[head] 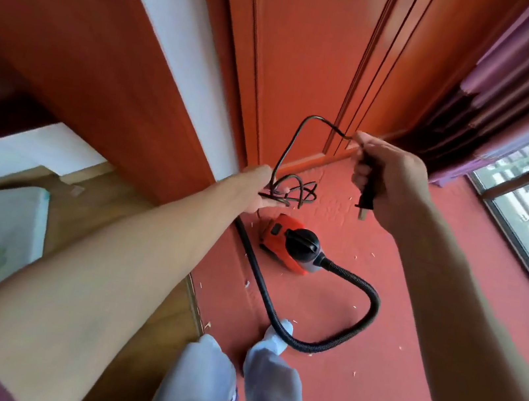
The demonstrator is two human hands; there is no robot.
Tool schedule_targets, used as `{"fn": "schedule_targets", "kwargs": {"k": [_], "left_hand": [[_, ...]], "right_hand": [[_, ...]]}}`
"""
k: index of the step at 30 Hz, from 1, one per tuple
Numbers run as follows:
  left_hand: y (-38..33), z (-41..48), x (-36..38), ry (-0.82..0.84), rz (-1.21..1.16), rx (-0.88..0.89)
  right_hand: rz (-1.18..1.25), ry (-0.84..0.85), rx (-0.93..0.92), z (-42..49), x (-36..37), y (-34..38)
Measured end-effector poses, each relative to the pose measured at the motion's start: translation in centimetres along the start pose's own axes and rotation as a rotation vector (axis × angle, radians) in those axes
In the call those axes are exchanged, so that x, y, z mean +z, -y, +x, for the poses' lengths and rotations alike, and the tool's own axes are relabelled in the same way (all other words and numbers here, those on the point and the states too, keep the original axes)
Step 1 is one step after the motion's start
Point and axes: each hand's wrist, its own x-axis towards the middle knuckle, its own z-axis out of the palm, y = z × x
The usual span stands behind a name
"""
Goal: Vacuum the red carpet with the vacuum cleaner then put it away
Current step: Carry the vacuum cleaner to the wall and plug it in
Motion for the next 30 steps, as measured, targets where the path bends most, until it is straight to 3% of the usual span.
{"fn": "schedule_targets", "kwargs": {"k": [3,5,10,12,15,20,23,26,30], "left_hand": [[-1.6,-1.8,-2.2,0.021,-0.041,0.031],[-2.7,-3.4,-3.8,0.048,0.036,0.088],[-4.9,-8.0,-6.2,0.15,0.43,0.292],[-5.8,-10.6,-7.0,0.154,0.468,0.38],[-7.6,-14.5,-9.0,0.24,0.307,0.447],[-10.2,-19.2,-13.7,0.233,0.232,0.663],[-11.9,-21.7,-15.2,0.294,0.046,0.788],[-14.3,-24.8,-14.5,0.368,-0.188,0.86],[-16.9,-27.7,-12.4,0.441,-0.288,0.889]], "right_hand": [[0.159,0.124,0.006,-1.5,3.3,2.8],[0.167,0.167,-0.104,-2.6,5.5,4.5],[-0.143,0.25,-0.493,-6.4,11.4,7.8],[-0.298,0.244,-0.64,-8.4,14.3,8.8],[-0.45,0.187,-0.814,-11.4,18.4,10.0],[-0.637,0.145,-1.02,-15.4,22.8,10.6],[-0.461,0.175,-1.084,-17.7,24.5,12.0],[-0.267,0.11,-1.034,-19.8,26.9,14.1],[-0.278,0.03,-1.051,-20.5,29.8,15.2]]}}
